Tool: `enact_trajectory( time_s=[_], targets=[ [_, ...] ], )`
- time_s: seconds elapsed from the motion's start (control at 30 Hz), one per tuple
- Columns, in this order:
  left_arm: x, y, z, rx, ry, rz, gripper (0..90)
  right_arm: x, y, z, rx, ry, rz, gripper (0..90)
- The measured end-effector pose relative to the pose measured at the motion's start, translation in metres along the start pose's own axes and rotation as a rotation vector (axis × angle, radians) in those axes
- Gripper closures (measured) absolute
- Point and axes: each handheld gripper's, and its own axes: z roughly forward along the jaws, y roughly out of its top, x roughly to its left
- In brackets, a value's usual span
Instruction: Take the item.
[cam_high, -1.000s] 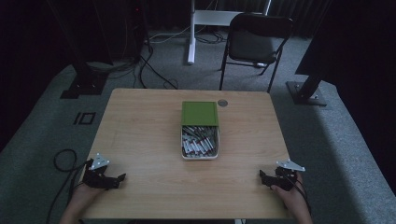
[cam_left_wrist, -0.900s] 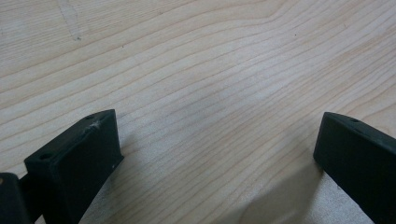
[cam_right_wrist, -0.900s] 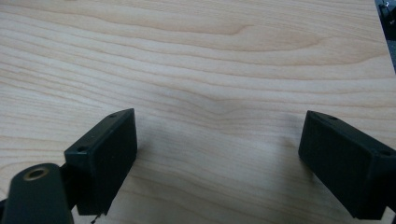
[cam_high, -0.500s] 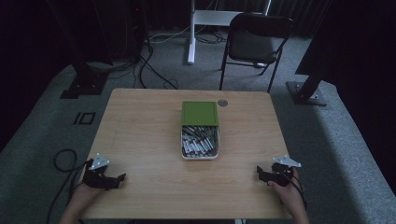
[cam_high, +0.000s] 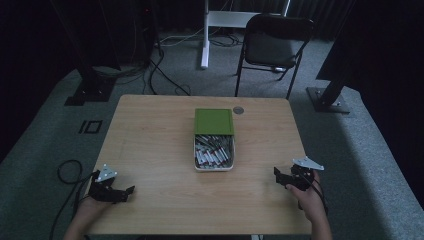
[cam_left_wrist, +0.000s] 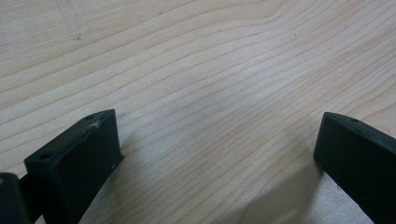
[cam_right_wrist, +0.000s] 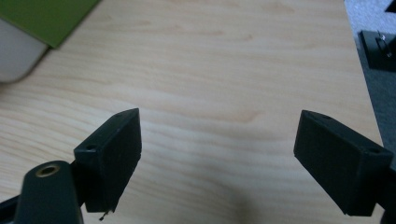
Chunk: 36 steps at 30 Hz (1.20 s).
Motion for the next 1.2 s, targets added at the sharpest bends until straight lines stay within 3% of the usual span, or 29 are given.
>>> enact_trajectory(
  time_s=[0.3,0.63,1.2],
  targets=[
    [0.0,0.0,0.0,-0.001,0.0,-0.002,1.3,0.008,0.021,-0.004,-0.04,0.019,-0.02,16.3],
    [0.0,0.0,0.0,-0.001,0.0,-0.002,1.4,0.029,0.047,-0.006,-0.089,0.051,-0.057,16.4],
    [0.0,0.0,0.0,-0.001,0.0,-0.002,1.4,0.065,0.068,-0.002,-0.131,0.141,-0.098,16.4]
  ],
)
